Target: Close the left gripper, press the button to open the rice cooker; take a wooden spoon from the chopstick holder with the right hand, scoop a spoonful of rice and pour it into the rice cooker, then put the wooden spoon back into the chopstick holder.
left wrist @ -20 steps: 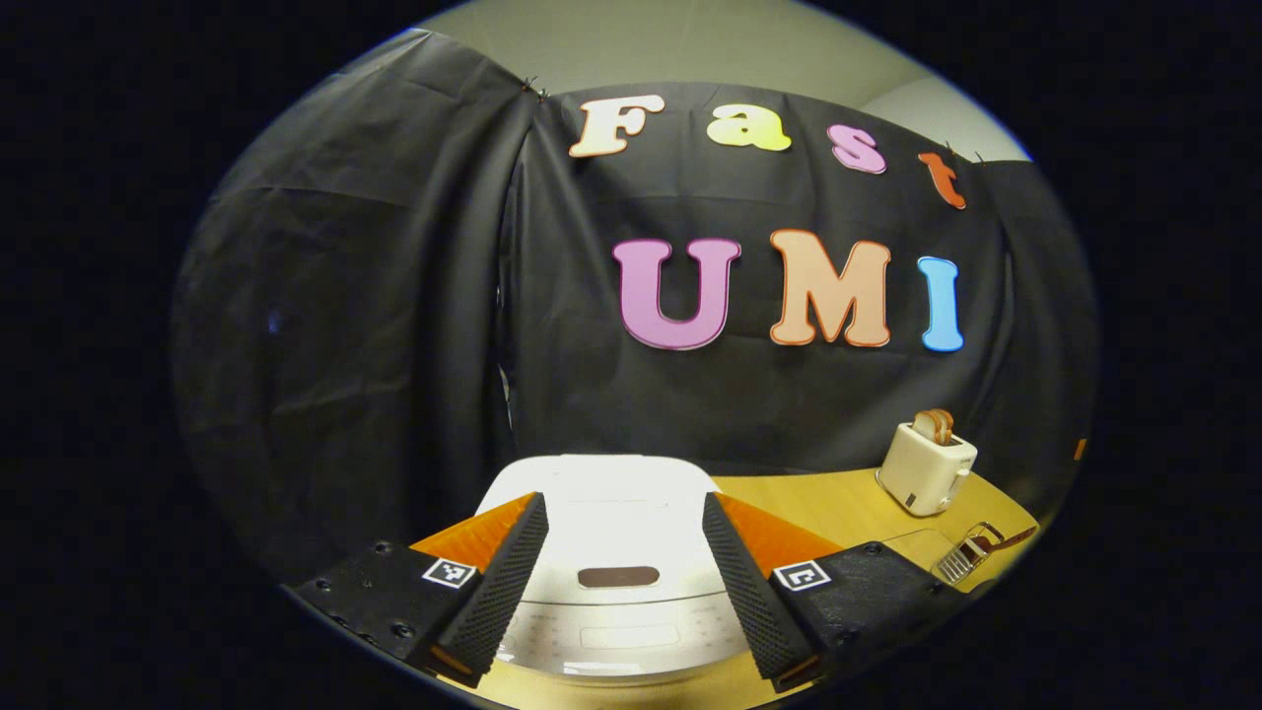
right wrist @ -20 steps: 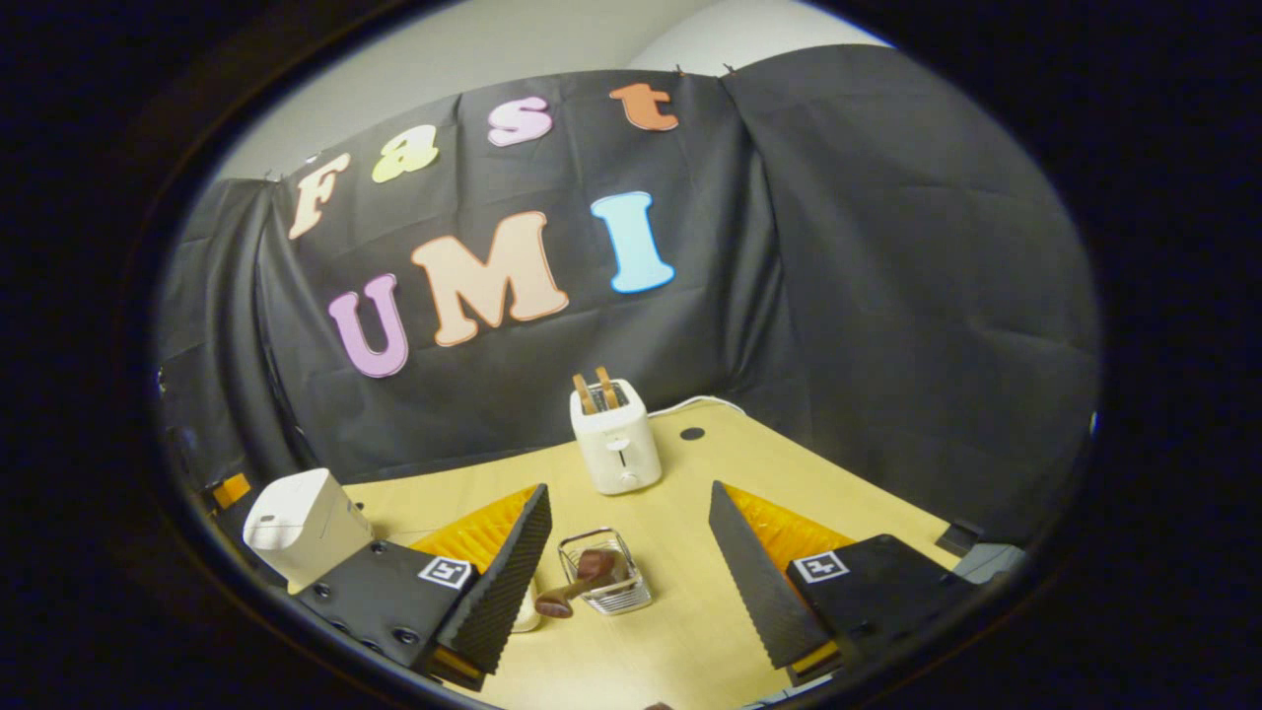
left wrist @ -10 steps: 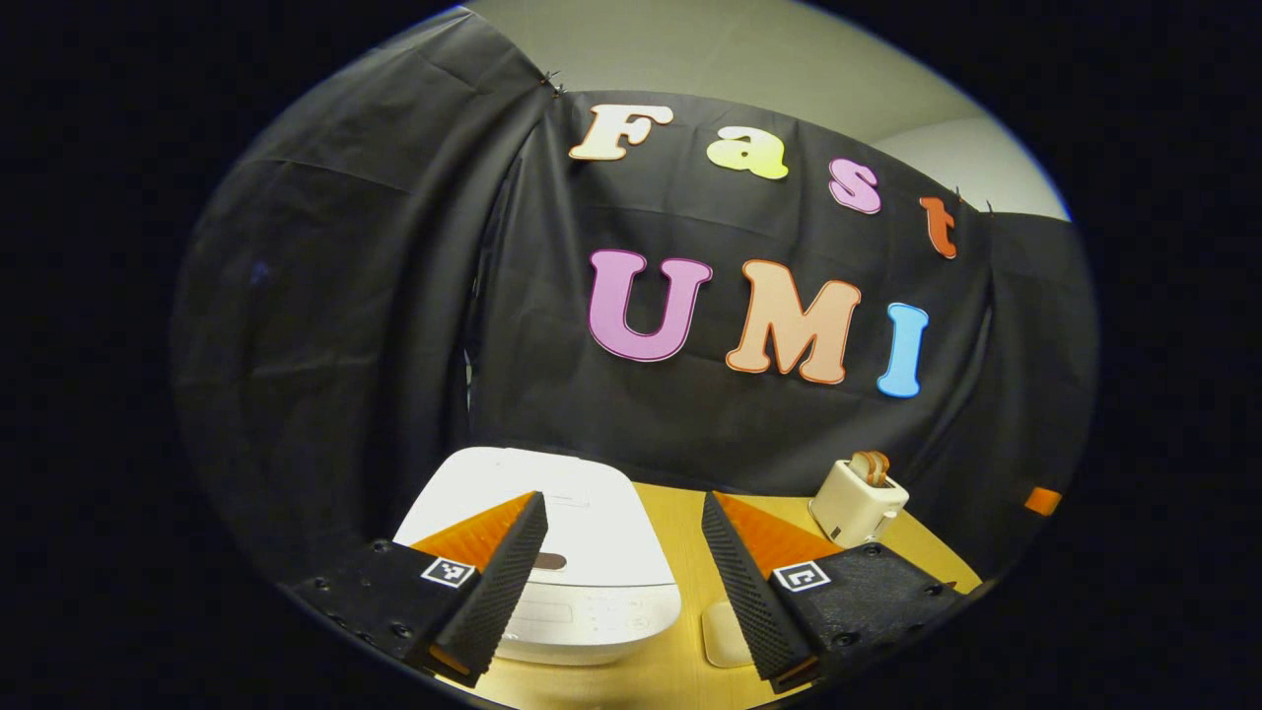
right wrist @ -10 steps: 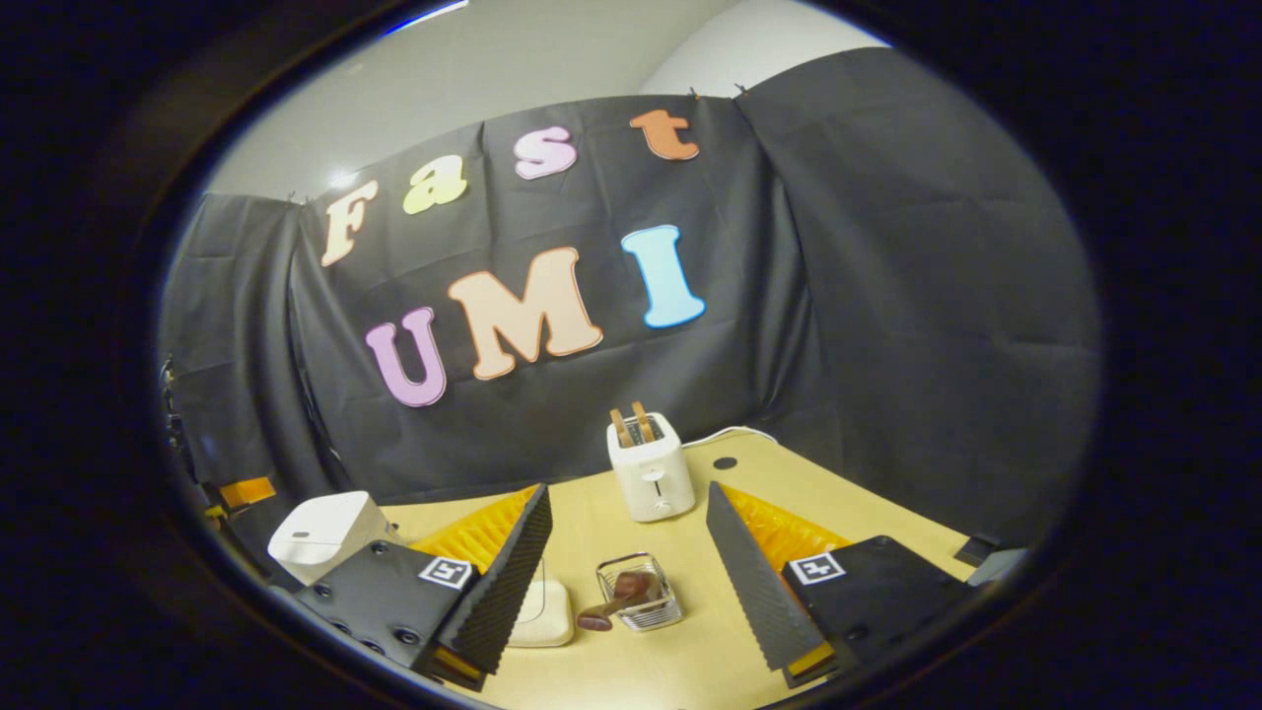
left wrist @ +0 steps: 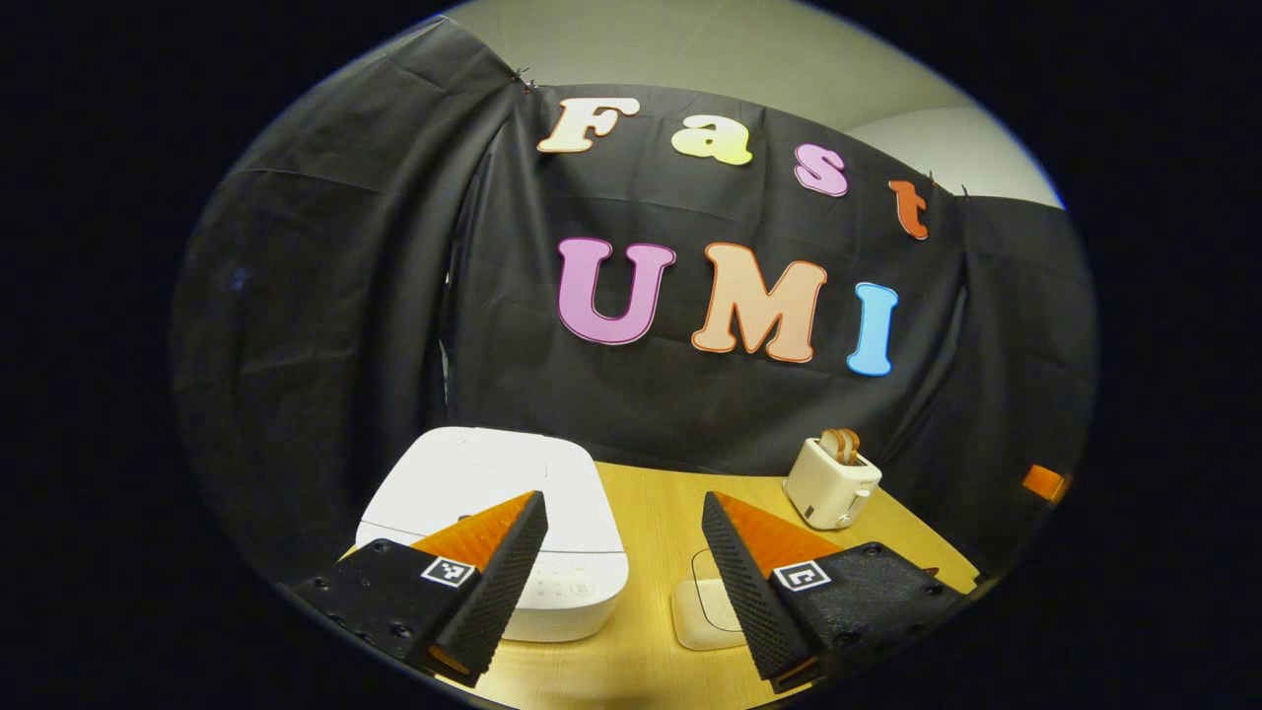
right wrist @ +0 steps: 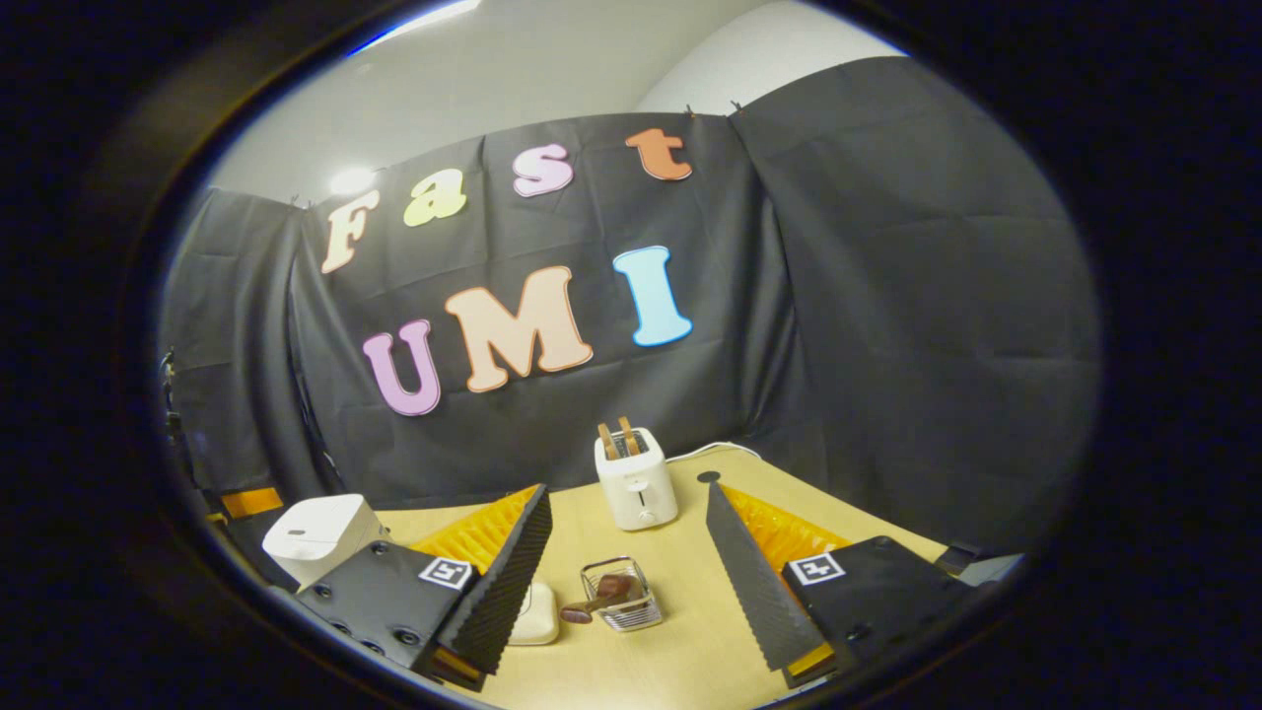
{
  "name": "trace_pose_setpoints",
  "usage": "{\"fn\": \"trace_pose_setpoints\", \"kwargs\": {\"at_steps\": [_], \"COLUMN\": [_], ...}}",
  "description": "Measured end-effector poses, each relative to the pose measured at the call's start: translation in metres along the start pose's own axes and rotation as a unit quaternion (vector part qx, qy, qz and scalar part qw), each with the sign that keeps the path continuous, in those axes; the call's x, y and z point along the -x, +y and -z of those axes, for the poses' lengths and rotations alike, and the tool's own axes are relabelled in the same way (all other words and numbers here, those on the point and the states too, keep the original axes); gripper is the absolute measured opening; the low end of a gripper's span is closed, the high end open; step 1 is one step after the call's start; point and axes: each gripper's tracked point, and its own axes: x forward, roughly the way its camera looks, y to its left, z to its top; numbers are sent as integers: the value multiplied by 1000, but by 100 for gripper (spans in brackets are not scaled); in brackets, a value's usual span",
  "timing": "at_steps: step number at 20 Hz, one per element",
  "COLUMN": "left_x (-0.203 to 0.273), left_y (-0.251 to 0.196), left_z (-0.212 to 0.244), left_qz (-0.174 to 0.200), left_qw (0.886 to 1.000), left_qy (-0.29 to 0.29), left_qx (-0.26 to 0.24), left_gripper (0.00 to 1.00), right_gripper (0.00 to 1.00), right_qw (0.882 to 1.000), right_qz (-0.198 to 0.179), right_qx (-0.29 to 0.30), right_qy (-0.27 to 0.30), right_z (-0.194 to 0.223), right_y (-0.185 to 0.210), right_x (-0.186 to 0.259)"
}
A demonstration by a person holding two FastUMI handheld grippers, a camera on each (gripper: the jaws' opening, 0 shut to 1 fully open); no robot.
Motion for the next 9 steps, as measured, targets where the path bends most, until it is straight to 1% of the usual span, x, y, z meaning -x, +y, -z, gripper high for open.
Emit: {"fn": "trace_pose_setpoints", "kwargs": {"at_steps": [3,9], "left_x": [7,21], "left_y": [-8,-26], "left_z": [2,4], "left_qz": [-2,-11], "left_qw": [1000,1000], "left_qy": [0,-5], "left_qx": [-6,0], "left_gripper": [94,94], "right_gripper": [99,99], "right_qw": [1000,1000], "right_qz": [-3,-14], "right_qx": [5,8], "right_qy": [4,9], "right_z": [0,-1], "right_y": [-7,-31], "right_x": [3,11]}}
